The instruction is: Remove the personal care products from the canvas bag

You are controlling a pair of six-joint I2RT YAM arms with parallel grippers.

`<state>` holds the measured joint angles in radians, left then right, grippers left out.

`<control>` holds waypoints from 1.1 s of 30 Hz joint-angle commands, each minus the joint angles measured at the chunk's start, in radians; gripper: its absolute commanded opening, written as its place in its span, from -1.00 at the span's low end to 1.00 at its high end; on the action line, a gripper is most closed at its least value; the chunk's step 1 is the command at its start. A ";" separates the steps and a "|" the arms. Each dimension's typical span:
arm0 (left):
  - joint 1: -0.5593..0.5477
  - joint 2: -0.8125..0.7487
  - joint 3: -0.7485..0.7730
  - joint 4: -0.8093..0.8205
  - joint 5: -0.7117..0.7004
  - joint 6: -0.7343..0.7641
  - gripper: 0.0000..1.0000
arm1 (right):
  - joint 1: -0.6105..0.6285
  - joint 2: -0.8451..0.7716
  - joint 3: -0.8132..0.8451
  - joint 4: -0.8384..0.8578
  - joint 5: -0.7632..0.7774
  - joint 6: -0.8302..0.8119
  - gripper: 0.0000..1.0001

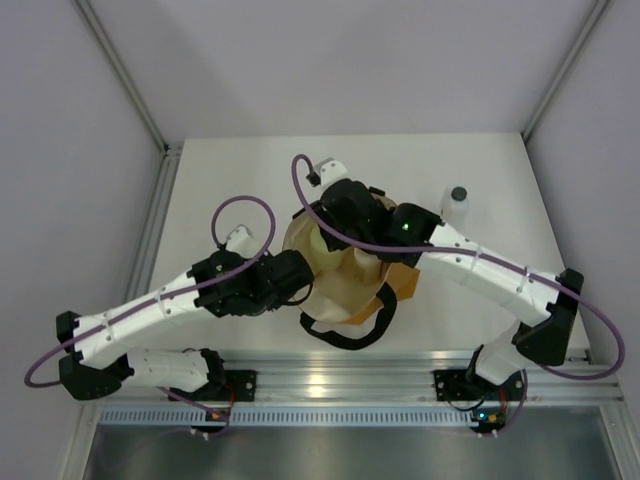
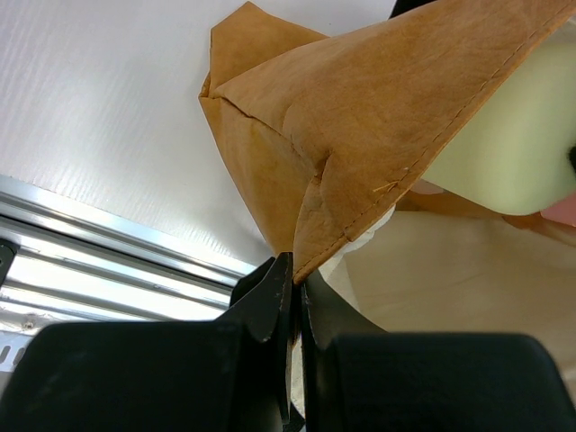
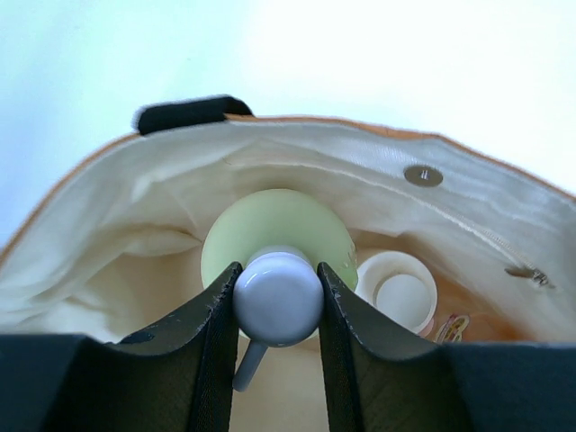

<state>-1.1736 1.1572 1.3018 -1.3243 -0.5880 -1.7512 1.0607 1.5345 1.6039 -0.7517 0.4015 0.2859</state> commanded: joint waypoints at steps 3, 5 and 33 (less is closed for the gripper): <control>-0.004 0.018 0.021 0.007 0.028 0.004 -1.00 | 0.010 -0.105 0.163 0.080 -0.107 -0.103 -1.00; -0.004 0.018 0.021 0.007 0.030 0.005 -1.00 | 0.010 -0.114 0.188 0.071 -0.151 -0.114 -1.00; -0.004 0.024 0.025 0.007 0.037 0.012 -1.00 | -0.105 -0.183 0.609 -0.048 0.042 -0.251 -1.00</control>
<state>-1.1736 1.1717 1.3071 -1.3243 -0.5808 -1.7504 0.9947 1.4403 2.0869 -0.9478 0.3634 0.0681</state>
